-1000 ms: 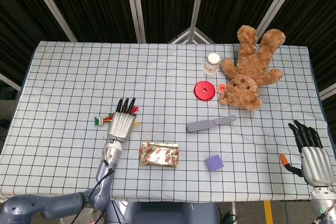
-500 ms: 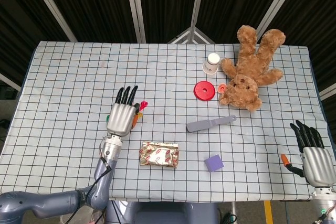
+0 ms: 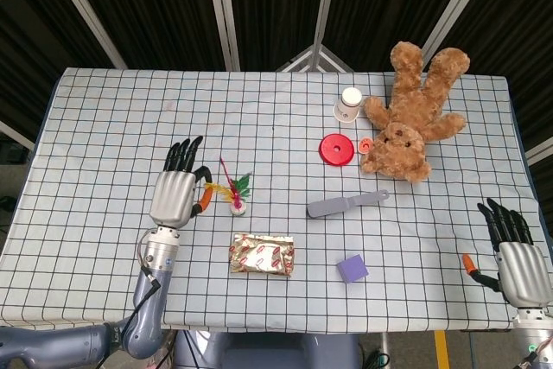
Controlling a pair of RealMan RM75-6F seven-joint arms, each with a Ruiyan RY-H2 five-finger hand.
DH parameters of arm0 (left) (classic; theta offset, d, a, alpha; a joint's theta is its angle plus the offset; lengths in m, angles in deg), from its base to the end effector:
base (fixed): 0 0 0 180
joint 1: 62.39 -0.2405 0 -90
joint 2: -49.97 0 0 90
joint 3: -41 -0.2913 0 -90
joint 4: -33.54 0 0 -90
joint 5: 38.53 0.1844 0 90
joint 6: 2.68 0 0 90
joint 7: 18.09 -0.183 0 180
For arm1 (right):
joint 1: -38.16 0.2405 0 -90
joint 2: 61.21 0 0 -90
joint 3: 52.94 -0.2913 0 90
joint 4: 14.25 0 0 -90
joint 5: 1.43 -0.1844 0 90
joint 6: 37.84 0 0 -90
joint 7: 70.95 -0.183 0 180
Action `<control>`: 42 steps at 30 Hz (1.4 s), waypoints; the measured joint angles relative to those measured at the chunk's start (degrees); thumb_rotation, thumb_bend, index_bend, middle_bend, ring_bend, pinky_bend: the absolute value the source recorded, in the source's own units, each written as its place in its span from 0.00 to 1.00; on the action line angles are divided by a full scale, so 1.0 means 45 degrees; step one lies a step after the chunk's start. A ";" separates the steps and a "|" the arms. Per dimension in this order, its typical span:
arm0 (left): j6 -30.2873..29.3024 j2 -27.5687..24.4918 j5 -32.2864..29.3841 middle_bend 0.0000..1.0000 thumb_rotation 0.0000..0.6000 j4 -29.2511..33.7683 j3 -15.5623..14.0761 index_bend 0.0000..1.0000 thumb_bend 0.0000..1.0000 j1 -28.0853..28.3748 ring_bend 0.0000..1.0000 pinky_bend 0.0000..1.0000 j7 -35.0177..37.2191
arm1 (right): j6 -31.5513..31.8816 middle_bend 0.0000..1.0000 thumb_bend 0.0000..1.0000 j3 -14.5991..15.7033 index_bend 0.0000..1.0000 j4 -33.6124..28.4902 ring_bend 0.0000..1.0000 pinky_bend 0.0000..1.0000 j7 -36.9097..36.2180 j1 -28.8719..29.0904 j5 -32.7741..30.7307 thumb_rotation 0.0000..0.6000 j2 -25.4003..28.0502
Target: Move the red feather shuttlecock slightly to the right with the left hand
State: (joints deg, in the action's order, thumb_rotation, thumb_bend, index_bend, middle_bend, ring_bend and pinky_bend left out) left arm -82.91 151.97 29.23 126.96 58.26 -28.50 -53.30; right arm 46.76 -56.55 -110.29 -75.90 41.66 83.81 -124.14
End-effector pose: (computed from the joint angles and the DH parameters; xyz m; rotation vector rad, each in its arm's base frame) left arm -0.1287 0.3568 0.0122 -1.4384 -0.8897 -1.1819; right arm -0.3280 -0.2143 0.2008 1.3153 -1.0183 0.9876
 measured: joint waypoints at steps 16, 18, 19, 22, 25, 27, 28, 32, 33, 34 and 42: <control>-0.0175 -0.0369 0.0516 0.01 1.00 -0.0110 -0.0605 0.49 0.50 -0.0602 0.00 0.03 0.1279 | -0.0018 0.00 0.38 0.0003 0.00 -0.0026 0.00 0.00 -0.0004 0.0009 0.0035 1.00 -0.0034; -0.0170 -0.0423 0.0571 0.00 1.00 -0.0033 -0.0635 0.27 0.36 -0.0604 0.00 0.02 0.1241 | -0.0020 0.00 0.38 -0.0002 0.00 -0.0033 0.00 0.00 0.0001 0.0014 0.0039 1.00 -0.0037; -0.0158 -0.0459 0.0584 0.00 1.00 0.0010 -0.0660 0.18 0.31 -0.0609 0.00 0.01 0.1194 | -0.0019 0.00 0.38 -0.0003 0.00 -0.0027 0.00 0.00 -0.0001 0.0012 0.0035 1.00 -0.0037; -0.0078 -0.0576 0.0600 0.00 1.00 0.0139 -0.0721 0.00 0.17 -0.0622 0.00 0.00 0.1146 | -0.0011 0.00 0.38 -0.0008 0.00 -0.0014 0.00 0.00 -0.0031 0.0004 0.0025 1.00 -0.0030; -0.0026 -0.0697 0.0652 0.00 1.00 0.0359 -0.0729 0.00 0.11 -0.0637 0.00 0.00 0.1252 | -0.0008 0.00 0.38 -0.0017 0.00 -0.0005 0.00 0.00 -0.0040 0.0005 0.0023 1.00 -0.0027; -0.0032 -0.0786 0.0741 0.00 1.00 0.0516 -0.0720 0.00 0.10 -0.0649 0.00 0.00 0.1340 | 0.0001 0.00 0.38 -0.0013 0.00 0.0012 0.00 0.00 -0.0045 -0.0007 0.0018 1.00 -0.0017; -0.0053 -0.0871 0.0804 0.00 1.00 0.0668 -0.0709 0.00 0.09 -0.0666 0.00 0.00 0.1389 | -0.0003 0.00 0.38 -0.0013 0.00 0.0017 0.00 0.00 -0.0049 -0.0008 0.0015 1.00 -0.0013; -0.0164 -0.1181 0.0963 0.00 1.00 0.1223 -0.0690 0.00 0.10 -0.0764 0.00 0.00 0.1511 | -0.0004 0.00 0.38 -0.0031 0.00 0.0054 0.00 0.00 -0.0080 -0.0011 -0.0016 1.00 -0.0002; -0.0216 -0.1304 0.1030 0.00 1.00 0.1409 -0.0696 0.00 0.10 -0.0810 0.00 0.00 0.1543 | 0.0002 0.00 0.38 -0.0034 0.00 0.0066 0.00 0.00 -0.0088 -0.0017 -0.0022 1.00 0.0005; -0.0312 -0.1515 0.1158 0.00 1.00 0.1672 -0.0717 0.00 0.10 -0.0889 0.00 0.00 0.1578 | 0.0005 0.00 0.38 -0.0033 0.00 0.0077 0.00 0.00 -0.0088 -0.0019 -0.0018 1.00 0.0008; -0.1564 -0.4106 0.2677 0.00 1.00 0.3034 -0.1786 0.00 0.08 -0.2226 0.00 0.00 0.1497 | -0.0132 0.00 0.38 0.0067 0.00 0.0081 0.00 0.00 0.0339 -0.0045 -0.0091 1.00 0.0113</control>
State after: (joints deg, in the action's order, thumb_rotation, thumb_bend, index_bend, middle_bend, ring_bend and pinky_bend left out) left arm -89.95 133.49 41.27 140.61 50.22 -38.52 -46.57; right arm 46.17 -56.25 -109.92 -74.37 41.46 83.41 -123.63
